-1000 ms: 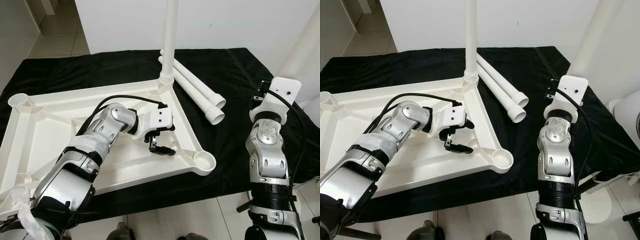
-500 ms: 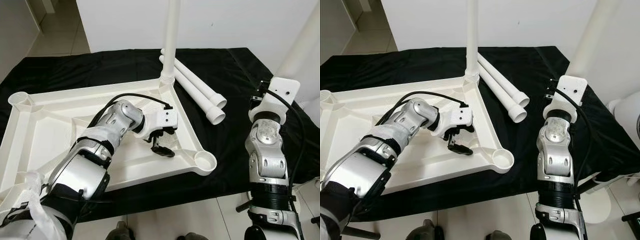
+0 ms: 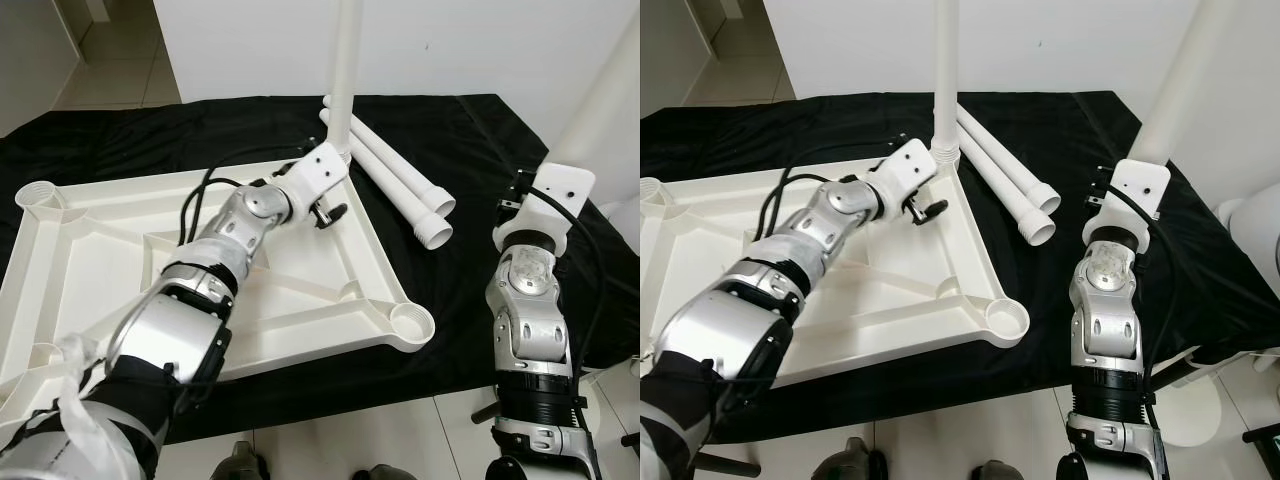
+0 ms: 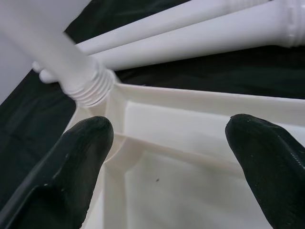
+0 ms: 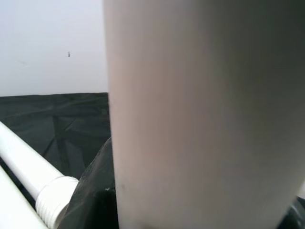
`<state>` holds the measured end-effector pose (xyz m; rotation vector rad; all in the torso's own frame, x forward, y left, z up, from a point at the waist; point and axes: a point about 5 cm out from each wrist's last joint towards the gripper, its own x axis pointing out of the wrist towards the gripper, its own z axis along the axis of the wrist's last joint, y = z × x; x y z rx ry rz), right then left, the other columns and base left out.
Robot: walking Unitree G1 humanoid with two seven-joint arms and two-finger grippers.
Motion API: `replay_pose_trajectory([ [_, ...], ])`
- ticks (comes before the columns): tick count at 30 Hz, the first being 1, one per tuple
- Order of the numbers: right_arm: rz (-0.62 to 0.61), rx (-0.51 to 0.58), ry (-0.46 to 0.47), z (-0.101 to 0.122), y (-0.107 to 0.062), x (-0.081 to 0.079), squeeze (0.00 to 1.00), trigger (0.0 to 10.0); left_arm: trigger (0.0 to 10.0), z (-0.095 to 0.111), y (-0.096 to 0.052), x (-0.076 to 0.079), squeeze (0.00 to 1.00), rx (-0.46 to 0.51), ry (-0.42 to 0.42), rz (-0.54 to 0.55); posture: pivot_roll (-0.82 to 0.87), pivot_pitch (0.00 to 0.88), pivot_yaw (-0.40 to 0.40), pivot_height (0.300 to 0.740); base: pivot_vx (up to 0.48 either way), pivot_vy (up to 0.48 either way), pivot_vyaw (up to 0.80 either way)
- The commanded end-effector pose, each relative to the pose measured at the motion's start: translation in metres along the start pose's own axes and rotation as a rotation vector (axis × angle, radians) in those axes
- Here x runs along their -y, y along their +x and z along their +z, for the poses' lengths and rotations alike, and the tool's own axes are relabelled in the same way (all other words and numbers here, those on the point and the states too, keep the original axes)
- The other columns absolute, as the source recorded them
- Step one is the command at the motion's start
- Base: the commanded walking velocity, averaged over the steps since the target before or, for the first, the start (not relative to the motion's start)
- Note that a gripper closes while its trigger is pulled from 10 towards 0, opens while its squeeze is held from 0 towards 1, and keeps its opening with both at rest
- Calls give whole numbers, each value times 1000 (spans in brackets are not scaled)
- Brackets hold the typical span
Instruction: Building children table
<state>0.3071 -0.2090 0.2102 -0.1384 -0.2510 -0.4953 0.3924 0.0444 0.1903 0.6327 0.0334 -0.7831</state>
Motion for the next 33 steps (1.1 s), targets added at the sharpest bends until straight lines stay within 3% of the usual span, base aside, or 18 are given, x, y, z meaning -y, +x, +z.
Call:
replay_pose_trajectory([
  [1, 5, 9, 6, 2, 0, 0, 0, 10000, 10000, -5, -2, 7, 0, 16, -34, -91, -34, 41, -5, 740, 0, 0, 0],
  [3, 7, 9, 5, 2, 0, 0, 0, 10000, 10000, -3, -3, 6, 0, 41, -64, -122, -34, 41, -5, 740, 0, 0, 0],
  [5, 9, 10, 4, 2, 0, -1, 0, 10000, 10000, 1, -7, 4, 0, 106, -159, -199, -32, 43, -4, 740, 0, 0, 0],
  [6, 9, 10, 4, 2, 0, -1, 0, 10000, 10000, 1, -7, 4, 0, 106, -159, -199, -32, 43, -4, 740, 0, 0, 0],
  [8, 9, 8, 1, 1, -1, 1, 0, 10000, 10000, 3, -16, 2, 0, 185, -173, -300, -28, 44, -2, 740, 0, 0, 0],
  [11, 9, 7, -2, 0, -2, 2, 0, 10000, 10000, 1, -22, 2, 0, 214, -145, -324, -17, 50, 2, 740, 0, 0, 0],
  [12, 9, 4, -6, -2, -3, 4, 0, 10000, 10000, -7, -27, 6, 0, 199, -100, -352, -13, 51, 2, 740, 0, 0, 0],
  [16, 8, -1, -14, -4, -5, 8, 0, 10000, 10000, -28, -38, 16, 0, 142, -55, -408, -8, 53, 3, 740, 0, 0, 0],
  [20, 7, -2, -17, -5, -6, 10, 0, 10000, 10000, -35, -42, 18, 0, 127, -61, -423, -8, 53, 3, 740, 0, 0, 0],
  [23, 6, -2, -29, -5, -5, 13, 0, 10000, 10000, -57, -57, 14, 0, 40, -17, -440, -2, 50, -1, 740, 0, 0, 0],
  [33, 7, -1, -39, -6, -5, 16, 0, 10000, 10000, -73, -67, 11, 0, -47, 24, -431, -4, 45, -4, 740, 0, 0, 0],
])
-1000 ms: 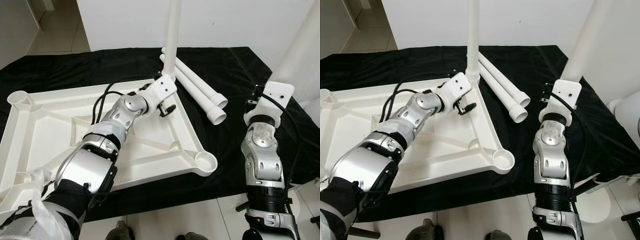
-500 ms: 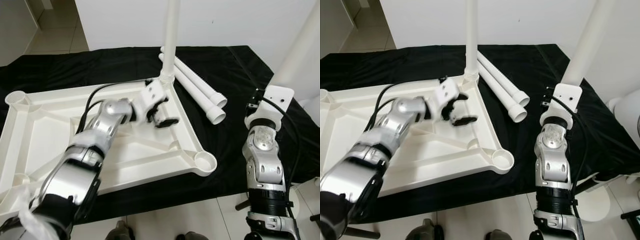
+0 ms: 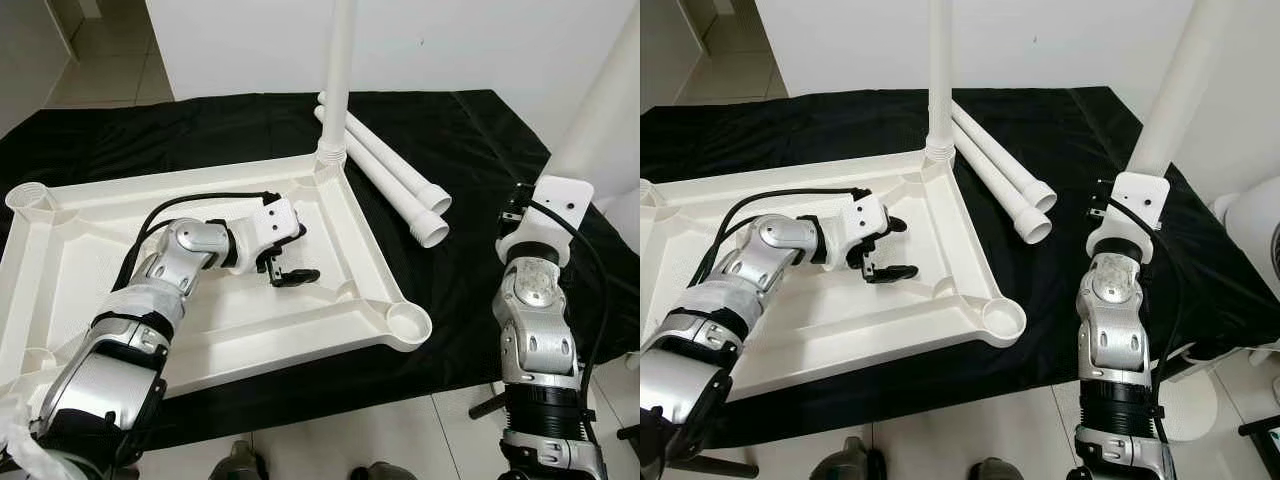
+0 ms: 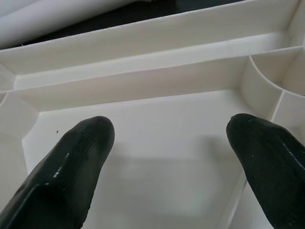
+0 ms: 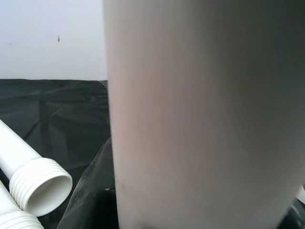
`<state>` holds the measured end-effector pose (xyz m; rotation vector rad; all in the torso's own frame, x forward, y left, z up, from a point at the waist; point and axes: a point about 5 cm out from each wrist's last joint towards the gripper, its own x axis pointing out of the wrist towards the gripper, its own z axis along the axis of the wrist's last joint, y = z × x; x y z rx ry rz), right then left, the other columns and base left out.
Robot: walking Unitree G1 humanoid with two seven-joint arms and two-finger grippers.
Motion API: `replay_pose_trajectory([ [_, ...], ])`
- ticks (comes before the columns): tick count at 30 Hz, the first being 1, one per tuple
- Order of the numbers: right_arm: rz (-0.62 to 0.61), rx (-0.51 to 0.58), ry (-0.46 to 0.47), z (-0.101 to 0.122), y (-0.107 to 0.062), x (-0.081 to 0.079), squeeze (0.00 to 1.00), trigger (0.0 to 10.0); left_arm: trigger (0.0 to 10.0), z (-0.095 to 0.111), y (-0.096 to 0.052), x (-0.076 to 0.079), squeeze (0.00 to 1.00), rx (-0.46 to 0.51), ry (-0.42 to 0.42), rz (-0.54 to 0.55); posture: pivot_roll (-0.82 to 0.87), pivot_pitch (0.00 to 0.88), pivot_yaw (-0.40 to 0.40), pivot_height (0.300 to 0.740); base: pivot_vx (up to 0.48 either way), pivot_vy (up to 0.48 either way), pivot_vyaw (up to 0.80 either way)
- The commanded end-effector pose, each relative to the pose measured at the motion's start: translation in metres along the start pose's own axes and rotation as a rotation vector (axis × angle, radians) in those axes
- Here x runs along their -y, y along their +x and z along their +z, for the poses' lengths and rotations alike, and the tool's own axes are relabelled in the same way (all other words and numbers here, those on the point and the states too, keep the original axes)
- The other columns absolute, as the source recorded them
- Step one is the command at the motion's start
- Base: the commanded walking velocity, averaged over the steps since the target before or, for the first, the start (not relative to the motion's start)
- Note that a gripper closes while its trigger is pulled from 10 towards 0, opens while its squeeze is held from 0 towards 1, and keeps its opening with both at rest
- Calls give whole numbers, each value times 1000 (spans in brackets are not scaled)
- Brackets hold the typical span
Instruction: Building children table
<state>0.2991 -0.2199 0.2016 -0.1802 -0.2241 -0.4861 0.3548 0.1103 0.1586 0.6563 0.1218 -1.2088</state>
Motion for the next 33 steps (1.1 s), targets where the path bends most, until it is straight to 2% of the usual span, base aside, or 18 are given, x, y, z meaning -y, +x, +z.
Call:
replay_pose_trajectory([
  [1, -10, 15, 4, 3, 0, 4, 0, 10000, 10000, -20, -5, 7, 0, -87, -26, -12, -7, 44, -3, 740, 0, 0, 0],
  [8, -17, 14, -5, 2, -1, 8, 0, 10000, 10000, -12, -21, -3, 0, 5, -110, -17, -11, 43, -1, 740, 0, 0, 0],
  [12, -13, 9, -8, 0, -2, 8, 0, 10000, 10000, -6, -34, 2, 0, 111, -159, -117, -7, 45, -7, 740, 0, 0, 0],
  [16, -10, 9, -10, 0, -2, 8, 0, 10000, 10000, -6, -35, 6, 0, 110, -157, -144, -4, 44, -11, 740, 0, 0, 0],
  [22, 2, 11, -13, 1, 0, 6, 0, 10000, 10000, -15, -24, 16, 0, 15, -91, -124, -1, 42, -18, 740, 0, 0, 0],
  [25, 3, 11, -13, 1, 0, 6, 0, 10000, 10000, -15, -22, 17, 0, 4, -81, -119, -1, 42, -18, 740, 0, 0, 0],
  [27, 5, 12, -12, 1, 0, 5, 0, 10000, 10000, -19, -16, 22, 0, -49, -24, -106, -4, 41, -19, 740, 0, 0, 0],
  [29, 6, 12, -12, 2, 0, 5, 0, 10000, 10000, -19, -14, 23, 0, -63, -17, -92, -4, 41, -19, 740, 0, 0, 0],
  [30, 6, 12, -12, 1, 0, 5, 0, 10000, 10000, -21, -8, 22, 0, -99, 17, -51, -4, 41, -18, 740, 0, 0, 0],
  [31, 6, 11, -10, 1, 0, 5, 0, 10000, 10000, -19, 2, 16, 0, -131, 48, 44, -4, 41, -18, 740, 0, 0, 0],
  [32, 6, 11, -10, 1, 0, 5, 0, 10000, 10000, -19, 2, 16, 0, -131, 48, 44, -4, 41, -18, 740, 0, 0, 0],
  [33, 7, 10, -9, 1, 0, 4, 0, 10000, 10000, -14, 7, 12, 0, -116, 52, 89, -4, 40, -19, 740, 0, 0, 0],
])
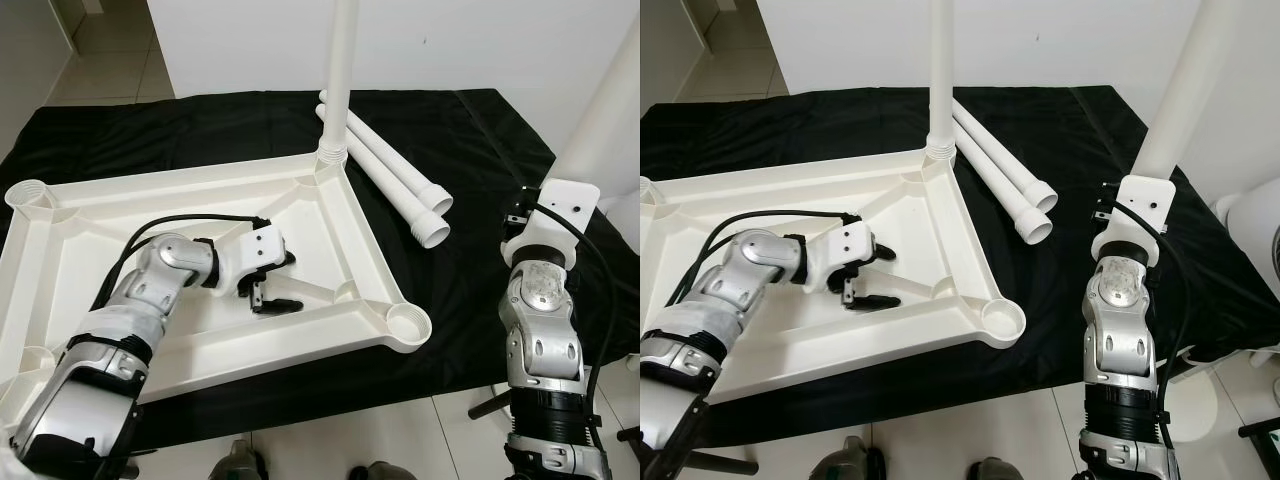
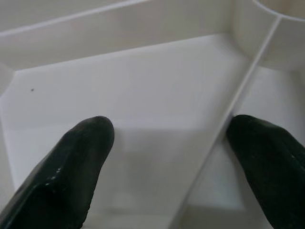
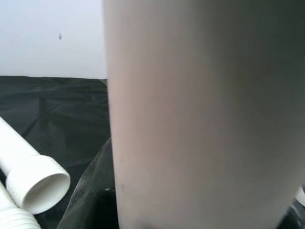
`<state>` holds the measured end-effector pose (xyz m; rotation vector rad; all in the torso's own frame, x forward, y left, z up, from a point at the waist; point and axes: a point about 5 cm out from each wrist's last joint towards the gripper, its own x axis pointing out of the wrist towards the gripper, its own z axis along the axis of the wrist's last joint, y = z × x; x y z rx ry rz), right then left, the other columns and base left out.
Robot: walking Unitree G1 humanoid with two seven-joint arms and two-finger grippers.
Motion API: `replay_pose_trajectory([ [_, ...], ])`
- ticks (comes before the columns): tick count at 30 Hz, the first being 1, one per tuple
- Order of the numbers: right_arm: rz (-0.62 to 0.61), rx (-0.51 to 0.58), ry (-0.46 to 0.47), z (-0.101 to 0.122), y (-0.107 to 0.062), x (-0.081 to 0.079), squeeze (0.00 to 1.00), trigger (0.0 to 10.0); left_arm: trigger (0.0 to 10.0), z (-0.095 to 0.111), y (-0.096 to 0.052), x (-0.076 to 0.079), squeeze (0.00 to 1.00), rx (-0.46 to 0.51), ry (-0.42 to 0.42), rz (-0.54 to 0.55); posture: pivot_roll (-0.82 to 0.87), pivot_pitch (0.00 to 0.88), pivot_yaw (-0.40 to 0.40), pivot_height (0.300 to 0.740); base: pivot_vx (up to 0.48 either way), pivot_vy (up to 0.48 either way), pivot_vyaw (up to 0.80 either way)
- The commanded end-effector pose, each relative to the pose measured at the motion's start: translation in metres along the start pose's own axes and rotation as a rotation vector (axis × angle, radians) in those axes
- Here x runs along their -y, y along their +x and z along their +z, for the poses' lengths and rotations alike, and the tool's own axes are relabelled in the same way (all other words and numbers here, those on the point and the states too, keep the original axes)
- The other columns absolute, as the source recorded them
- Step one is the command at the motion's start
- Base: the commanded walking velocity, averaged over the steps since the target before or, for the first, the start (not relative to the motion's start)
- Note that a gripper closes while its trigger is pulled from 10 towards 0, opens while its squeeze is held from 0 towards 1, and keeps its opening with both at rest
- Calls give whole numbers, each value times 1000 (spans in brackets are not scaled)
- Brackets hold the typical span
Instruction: Building children table
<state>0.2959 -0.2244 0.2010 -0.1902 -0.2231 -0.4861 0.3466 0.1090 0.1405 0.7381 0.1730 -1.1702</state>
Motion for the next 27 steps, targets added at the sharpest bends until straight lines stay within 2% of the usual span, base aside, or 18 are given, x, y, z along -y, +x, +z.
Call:
replay_pose_trajectory([
  [1, 6, 8, 2, 2, 1, -2, 0, 10000, 10000, 3, 5, -6, 0, -9, 11, 104, -5, 39, -19, 740, 0, 0, 0],
  [4, 8, 7, 6, 2, 1, -3, 0, 10000, 10000, 15, 12, -13, 0, 33, -15, 143, -7, 37, -17, 740, 0, 0, 0],
  [7, 11, 8, 6, 2, 1, -5, 0, 10000, 10000, 24, 16, -16, 0, 53, 4, 150, -10, 35, -15, 740, 0, 0, 0],
  [16, -3, 3, 3, 0, -1, -1, 0, 10000, 10000, 34, 29, -14, 0, 94, 15, 131, -20, 45, -2, 740, 0, 0, 0],
  [22, 9, 0, 12, -1, -2, -4, 0, 10000, 10000, 41, 37, -11, 0, 122, 2, 122, -19, 49, -1, 740, 0, 0, 0],
  [27, 34, 4, 24, 0, -3, -9, 0, 10000, 10000, 47, 46, -10, 0, 136, -19, 154, -21, 54, 1, 740, 0, 0, 0],
])
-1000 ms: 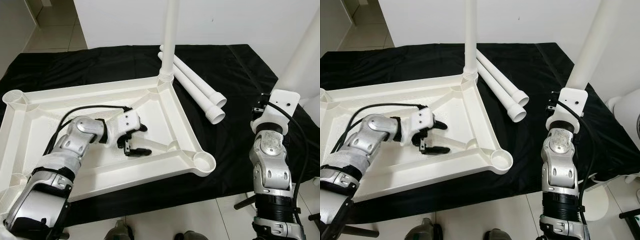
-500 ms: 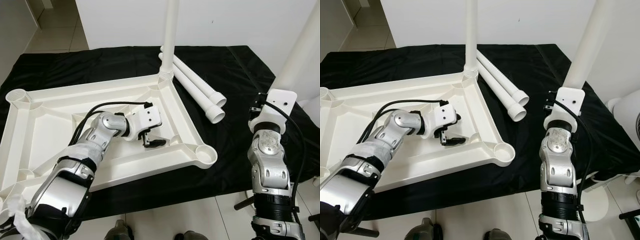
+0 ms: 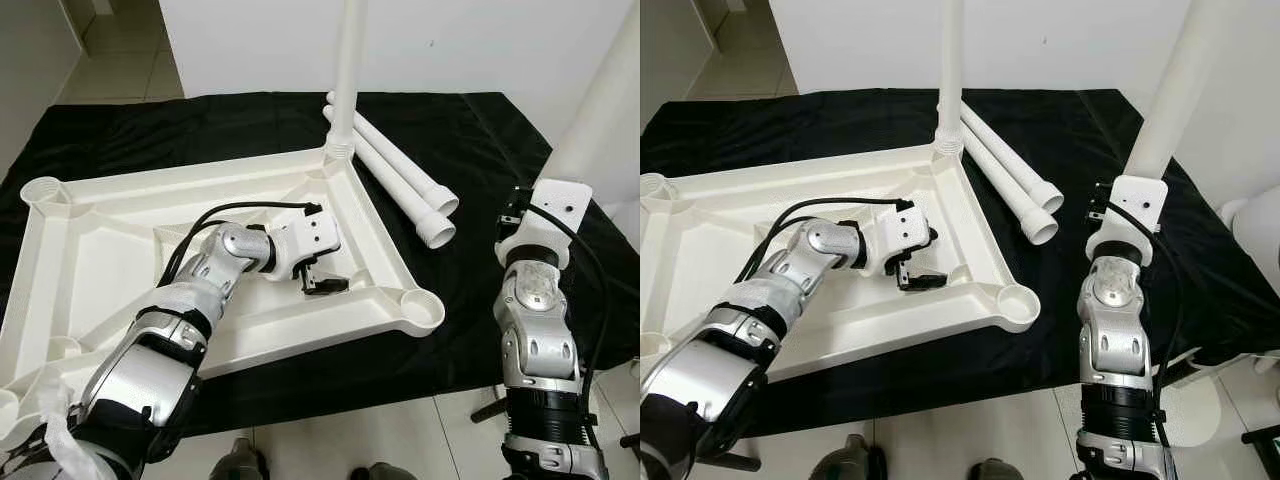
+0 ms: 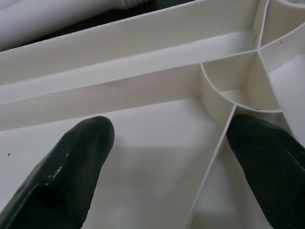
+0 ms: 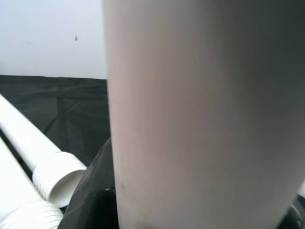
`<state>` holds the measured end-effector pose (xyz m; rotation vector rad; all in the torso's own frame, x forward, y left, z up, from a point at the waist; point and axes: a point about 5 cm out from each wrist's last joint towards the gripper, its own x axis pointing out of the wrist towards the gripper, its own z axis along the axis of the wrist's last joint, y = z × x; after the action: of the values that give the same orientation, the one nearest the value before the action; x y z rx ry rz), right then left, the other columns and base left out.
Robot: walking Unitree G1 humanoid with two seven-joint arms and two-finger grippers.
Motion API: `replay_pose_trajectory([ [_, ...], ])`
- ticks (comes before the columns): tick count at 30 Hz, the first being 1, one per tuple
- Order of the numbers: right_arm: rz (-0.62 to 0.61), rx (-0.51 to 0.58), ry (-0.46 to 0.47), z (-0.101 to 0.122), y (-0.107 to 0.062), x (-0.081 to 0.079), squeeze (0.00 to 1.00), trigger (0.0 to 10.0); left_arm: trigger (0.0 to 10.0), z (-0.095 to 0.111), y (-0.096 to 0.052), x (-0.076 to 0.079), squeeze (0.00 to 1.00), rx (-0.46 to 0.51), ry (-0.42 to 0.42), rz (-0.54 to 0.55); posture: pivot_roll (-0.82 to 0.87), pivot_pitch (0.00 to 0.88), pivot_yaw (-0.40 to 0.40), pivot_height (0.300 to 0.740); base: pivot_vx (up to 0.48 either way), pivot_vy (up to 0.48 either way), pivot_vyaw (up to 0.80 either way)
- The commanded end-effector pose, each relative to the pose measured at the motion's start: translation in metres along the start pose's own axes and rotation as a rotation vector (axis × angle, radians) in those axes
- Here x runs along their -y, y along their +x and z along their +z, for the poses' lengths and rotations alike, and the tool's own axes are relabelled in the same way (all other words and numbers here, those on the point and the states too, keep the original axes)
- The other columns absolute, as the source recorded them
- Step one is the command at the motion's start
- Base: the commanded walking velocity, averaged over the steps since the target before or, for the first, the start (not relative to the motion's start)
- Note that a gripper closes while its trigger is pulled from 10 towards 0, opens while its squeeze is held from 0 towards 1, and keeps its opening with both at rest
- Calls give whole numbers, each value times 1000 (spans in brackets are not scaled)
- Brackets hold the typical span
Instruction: Building children table
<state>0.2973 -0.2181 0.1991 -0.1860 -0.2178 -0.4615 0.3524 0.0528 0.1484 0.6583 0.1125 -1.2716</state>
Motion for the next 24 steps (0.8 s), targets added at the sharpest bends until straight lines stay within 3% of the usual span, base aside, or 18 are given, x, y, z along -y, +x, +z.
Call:
replay_pose_trajectory([
  [1, 15, 8, 20, 1, -1, -4, 0, 10000, 10000, 11, 5, -13, 0, 36, 7, 227, -20, 55, 1, 740, 0, 0, 0],
  [9, 61, 21, 37, 3, -3, -11, 0, 10000, 10000, 21, 3, -22, 0, 90, 14, 279, -20, 58, 4, 740, 0, 0, 0],
  [17, 141, 24, 56, 2, -9, -17, 0, 10000, 10000, 26, -37, -46, 0, 185, -21, 294, -7, 58, 2, 740, 0, 0, 0],
  [19, 201, 29, 97, 3, -12, -23, 0, 10000, 10000, 29, -51, -55, 0, 231, -126, 308, 3, 55, -4, 740, 0, 0, 0],
  [24, 269, 43, 113, 5, -17, -32, 0, 10000, 10000, 31, -60, -60, 0, 272, -184, 349, 8, 51, -7, 740, 0, 0, 0],
])
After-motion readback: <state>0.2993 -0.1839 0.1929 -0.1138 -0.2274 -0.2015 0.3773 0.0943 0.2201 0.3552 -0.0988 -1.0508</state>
